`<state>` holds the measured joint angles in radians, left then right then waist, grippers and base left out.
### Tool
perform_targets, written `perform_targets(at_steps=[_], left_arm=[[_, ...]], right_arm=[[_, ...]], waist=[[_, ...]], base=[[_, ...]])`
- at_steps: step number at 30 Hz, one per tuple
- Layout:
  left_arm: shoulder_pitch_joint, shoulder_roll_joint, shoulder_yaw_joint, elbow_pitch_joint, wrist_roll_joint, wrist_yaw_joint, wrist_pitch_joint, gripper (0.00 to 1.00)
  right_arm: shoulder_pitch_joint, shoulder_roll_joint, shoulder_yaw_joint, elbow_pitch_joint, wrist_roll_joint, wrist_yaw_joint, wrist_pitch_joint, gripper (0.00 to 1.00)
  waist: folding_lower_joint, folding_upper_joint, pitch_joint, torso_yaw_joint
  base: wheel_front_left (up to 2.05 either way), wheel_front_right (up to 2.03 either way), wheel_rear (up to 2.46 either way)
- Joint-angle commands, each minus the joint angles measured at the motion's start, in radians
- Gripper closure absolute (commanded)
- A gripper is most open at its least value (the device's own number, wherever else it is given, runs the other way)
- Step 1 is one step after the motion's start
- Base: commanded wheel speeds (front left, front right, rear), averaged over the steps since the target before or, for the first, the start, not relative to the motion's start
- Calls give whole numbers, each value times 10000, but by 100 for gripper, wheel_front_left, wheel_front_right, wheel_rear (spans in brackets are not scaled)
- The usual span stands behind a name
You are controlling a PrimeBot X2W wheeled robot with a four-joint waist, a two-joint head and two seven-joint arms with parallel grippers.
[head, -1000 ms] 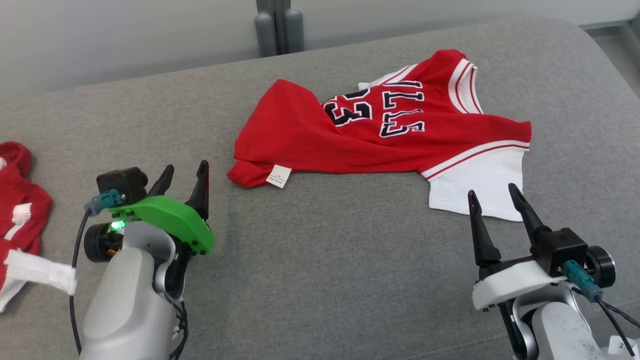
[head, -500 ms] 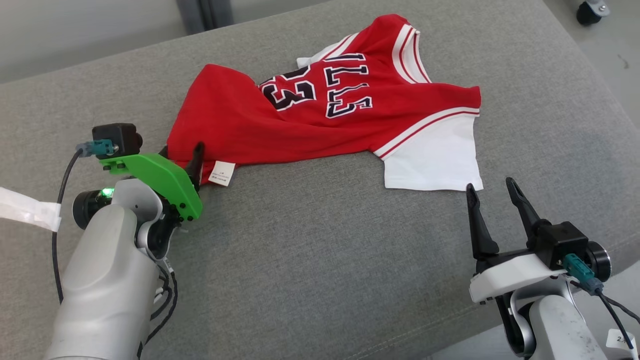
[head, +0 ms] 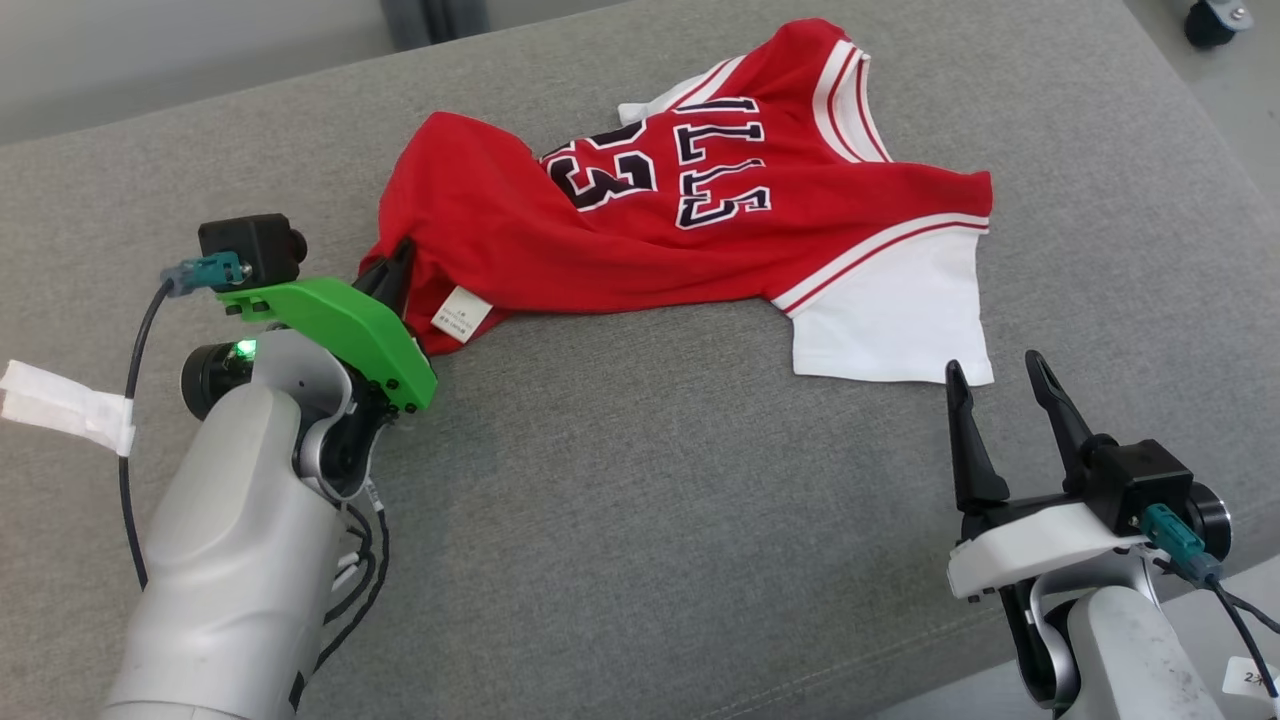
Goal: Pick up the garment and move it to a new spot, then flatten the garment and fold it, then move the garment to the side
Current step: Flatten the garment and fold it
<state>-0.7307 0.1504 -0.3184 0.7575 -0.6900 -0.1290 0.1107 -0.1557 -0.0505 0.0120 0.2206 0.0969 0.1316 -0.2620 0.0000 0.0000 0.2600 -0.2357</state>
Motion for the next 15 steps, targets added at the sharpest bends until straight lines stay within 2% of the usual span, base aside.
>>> perform_targets(at_steps=[1,8,15], left_arm=[[282,12,-4,-261,-238,-18,-201,100],[1830,68,-273,-2207,-826,-8,-483,100],[4310,448,-398,-4623,-1087,691,219,100]], right_arm=[[35,-1,-34,-54,-80,-17,-36,0],[356,-2,-250,-170,-280,-17,-21,0],[550,-7,-289,-267,-346,-18,153,0]], waist=[[0,0,-152,401],[0,0,-600,1492],[0,0,-1024,2238]], base=[[0,0,0],[0,0,0],[0,0,0]])
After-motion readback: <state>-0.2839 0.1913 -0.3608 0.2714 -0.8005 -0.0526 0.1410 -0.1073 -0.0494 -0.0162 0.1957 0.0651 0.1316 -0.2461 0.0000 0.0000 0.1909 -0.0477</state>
